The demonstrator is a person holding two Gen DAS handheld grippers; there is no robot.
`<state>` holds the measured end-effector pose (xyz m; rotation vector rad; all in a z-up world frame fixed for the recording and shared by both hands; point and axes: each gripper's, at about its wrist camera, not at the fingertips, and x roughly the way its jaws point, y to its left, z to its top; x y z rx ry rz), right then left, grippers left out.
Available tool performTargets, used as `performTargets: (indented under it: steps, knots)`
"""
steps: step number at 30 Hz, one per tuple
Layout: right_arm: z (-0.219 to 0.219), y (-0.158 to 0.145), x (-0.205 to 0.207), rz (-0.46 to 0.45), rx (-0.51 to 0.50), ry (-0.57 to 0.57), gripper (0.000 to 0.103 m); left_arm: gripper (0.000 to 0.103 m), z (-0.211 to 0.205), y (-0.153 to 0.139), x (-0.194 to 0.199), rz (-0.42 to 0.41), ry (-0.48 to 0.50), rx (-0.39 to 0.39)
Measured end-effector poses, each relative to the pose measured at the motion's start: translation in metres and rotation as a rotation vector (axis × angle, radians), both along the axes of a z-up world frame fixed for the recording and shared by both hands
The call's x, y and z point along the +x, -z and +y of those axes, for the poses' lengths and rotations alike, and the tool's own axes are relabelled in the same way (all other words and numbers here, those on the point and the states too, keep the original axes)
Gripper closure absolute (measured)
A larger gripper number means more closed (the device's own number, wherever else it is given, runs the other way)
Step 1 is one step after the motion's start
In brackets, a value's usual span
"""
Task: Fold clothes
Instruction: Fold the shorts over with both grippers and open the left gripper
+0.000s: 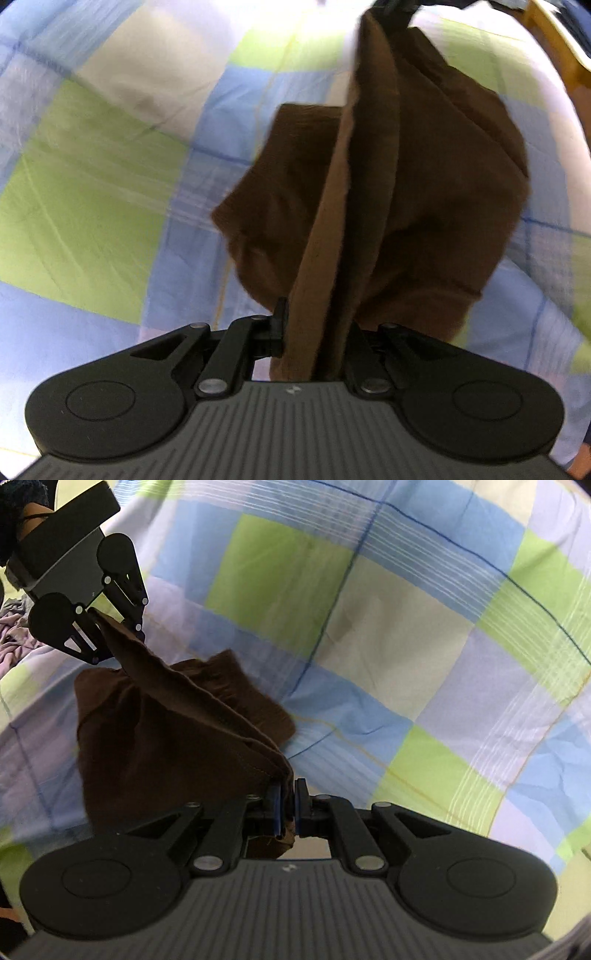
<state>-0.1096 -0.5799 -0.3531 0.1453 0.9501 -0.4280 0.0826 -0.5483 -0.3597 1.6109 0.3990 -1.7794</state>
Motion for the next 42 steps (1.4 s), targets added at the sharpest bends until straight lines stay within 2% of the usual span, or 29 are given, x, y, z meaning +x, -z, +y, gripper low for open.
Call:
performTargets:
  steps: [1,3,5,7,11,13,15,17,18,20,23,25,30,32,33,34,36,38,42]
  knots:
    - [-0.009,0.009,0.003,0.008,0.018,0.001,0.099,0.058,-0.011,0.008,0.003,-0.009,-0.025,0.02]
    - [-0.026,0.026,0.008,0.024,0.053,0.006,0.099,0.048,-0.027,0.02,0.008,-0.024,-0.071,0.042]
    - [-0.033,0.039,0.009,0.046,0.075,0.034,0.096,0.046,-0.044,0.021,0.018,-0.01,-0.158,0.045]
    - [-0.036,0.049,0.01,0.075,0.083,0.051,0.093,0.045,-0.05,0.012,0.026,-0.006,-0.213,0.006]
    - [-0.031,0.047,0.006,0.099,0.003,0.134,0.084,0.044,-0.044,-0.009,0.041,-0.021,-0.274,-0.056]
    - [-0.027,0.033,-0.006,0.046,-0.007,0.213,0.083,0.044,-0.023,-0.018,0.046,0.0,-0.311,-0.048]
    - [-0.018,0.022,-0.018,-0.029,0.048,0.279,0.082,0.044,0.01,-0.026,0.044,0.064,-0.322,-0.023]
    - [-0.002,0.015,-0.027,-0.096,0.096,0.299,0.081,0.044,0.04,-0.03,0.039,0.119,-0.318,-0.005]
    - [0.019,0.01,-0.033,-0.144,0.123,0.298,0.075,0.044,0.054,-0.03,0.034,0.137,-0.306,0.001]
    - [0.053,0.011,-0.034,-0.155,0.152,0.252,0.071,0.043,0.087,-0.028,0.018,0.166,-0.256,0.018]
    - [0.104,0.018,-0.027,-0.115,0.16,0.157,0.07,0.042,0.121,-0.014,-0.011,0.094,-0.094,-0.03]
    - [0.134,0.026,-0.016,-0.072,0.093,0.084,0.068,0.042,0.131,-0.005,-0.027,0.049,-0.012,-0.064]
    - [0.186,0.051,0.011,0.034,-0.149,-0.064,0.059,0.042,0.147,0.025,-0.045,-0.151,0.206,-0.248]
    - [0.196,0.066,0.022,0.072,-0.246,-0.094,0.059,0.044,0.151,0.029,-0.044,-0.187,0.267,-0.272]
    - [0.198,0.073,0.026,0.098,-0.295,-0.105,0.061,0.053,0.155,0.034,-0.041,-0.199,0.296,-0.276]
    - [0.198,0.076,0.026,0.112,-0.302,-0.111,0.073,0.066,0.157,0.038,-0.039,-0.206,0.325,-0.272]
    - [0.189,0.08,0.026,0.137,-0.257,-0.131,0.091,0.076,0.161,0.046,-0.037,-0.2,0.376,-0.255]
    - [0.179,0.07,0.021,0.144,-0.231,-0.154,0.096,0.08,0.163,0.043,-0.032,-0.182,0.393,-0.26]
    - [0.171,0.051,0.004,0.145,-0.252,-0.197,0.097,0.082,0.161,0.039,-0.019,-0.144,0.359,-0.247]
